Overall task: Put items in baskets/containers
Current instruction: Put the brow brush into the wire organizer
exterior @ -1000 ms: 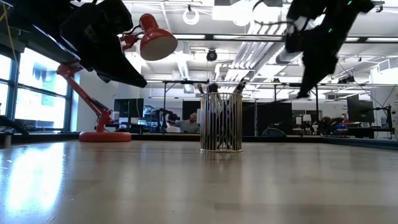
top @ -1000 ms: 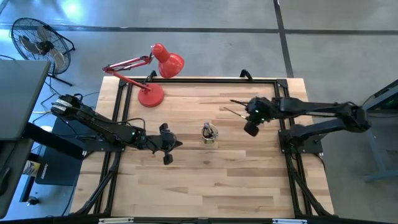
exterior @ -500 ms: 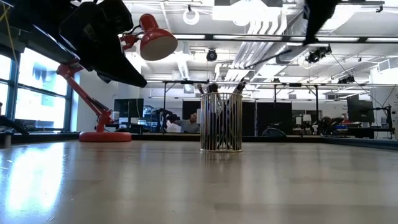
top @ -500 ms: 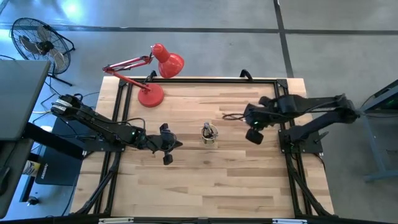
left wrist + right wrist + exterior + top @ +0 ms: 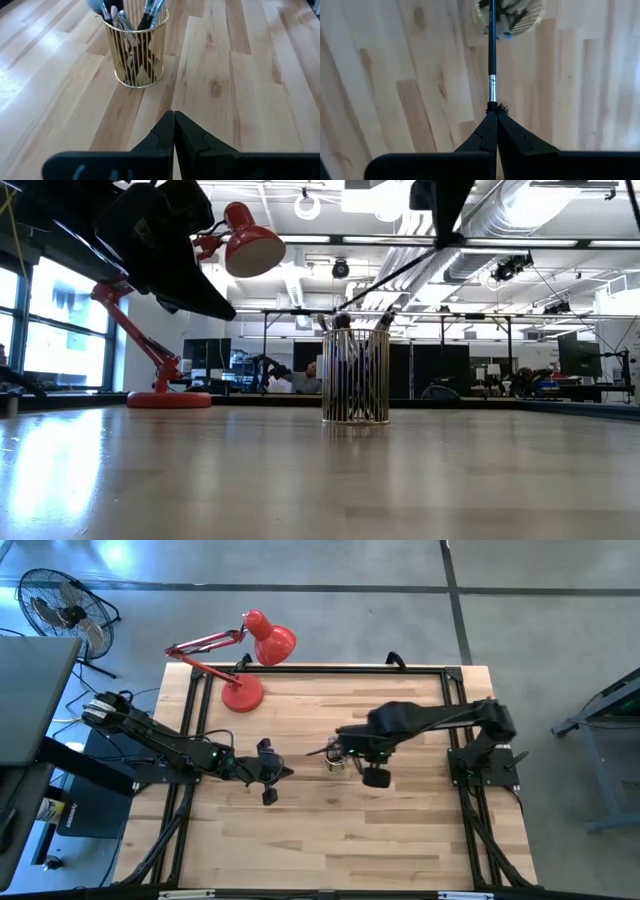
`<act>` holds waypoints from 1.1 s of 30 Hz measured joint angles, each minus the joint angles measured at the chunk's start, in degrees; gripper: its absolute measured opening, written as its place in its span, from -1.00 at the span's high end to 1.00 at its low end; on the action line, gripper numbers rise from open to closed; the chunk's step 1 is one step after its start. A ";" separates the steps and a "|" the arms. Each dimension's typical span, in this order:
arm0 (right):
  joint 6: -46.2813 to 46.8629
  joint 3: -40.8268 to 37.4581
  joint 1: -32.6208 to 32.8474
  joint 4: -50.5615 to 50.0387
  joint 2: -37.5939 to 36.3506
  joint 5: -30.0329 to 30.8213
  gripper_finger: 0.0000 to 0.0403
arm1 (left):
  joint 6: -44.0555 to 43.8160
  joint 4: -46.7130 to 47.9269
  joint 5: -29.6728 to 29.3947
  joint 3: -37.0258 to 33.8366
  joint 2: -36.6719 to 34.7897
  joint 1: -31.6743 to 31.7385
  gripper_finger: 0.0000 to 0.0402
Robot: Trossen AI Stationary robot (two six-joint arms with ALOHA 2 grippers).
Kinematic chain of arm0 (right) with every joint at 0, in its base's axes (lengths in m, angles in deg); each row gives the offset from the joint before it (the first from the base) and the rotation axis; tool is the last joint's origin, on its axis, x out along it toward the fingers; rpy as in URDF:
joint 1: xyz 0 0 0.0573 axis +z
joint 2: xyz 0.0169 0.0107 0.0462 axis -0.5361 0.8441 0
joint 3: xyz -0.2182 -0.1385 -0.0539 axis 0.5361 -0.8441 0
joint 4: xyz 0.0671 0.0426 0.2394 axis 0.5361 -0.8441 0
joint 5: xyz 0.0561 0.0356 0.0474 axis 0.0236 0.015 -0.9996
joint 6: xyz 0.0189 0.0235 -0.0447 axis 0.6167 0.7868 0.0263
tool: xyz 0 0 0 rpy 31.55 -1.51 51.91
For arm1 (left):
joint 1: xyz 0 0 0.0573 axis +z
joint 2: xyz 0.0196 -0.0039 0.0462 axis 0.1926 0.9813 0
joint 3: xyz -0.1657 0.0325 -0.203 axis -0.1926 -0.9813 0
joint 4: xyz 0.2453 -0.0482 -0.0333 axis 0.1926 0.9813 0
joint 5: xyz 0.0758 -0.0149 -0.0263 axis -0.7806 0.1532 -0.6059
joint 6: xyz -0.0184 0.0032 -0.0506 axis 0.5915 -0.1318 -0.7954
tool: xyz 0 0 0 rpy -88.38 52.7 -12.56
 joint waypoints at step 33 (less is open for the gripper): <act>-0.13 2.88 -8.77 -0.02 5.24 -5.57 1.00 | -0.24 0.22 4.74 0.00 0.00 -0.04 1.00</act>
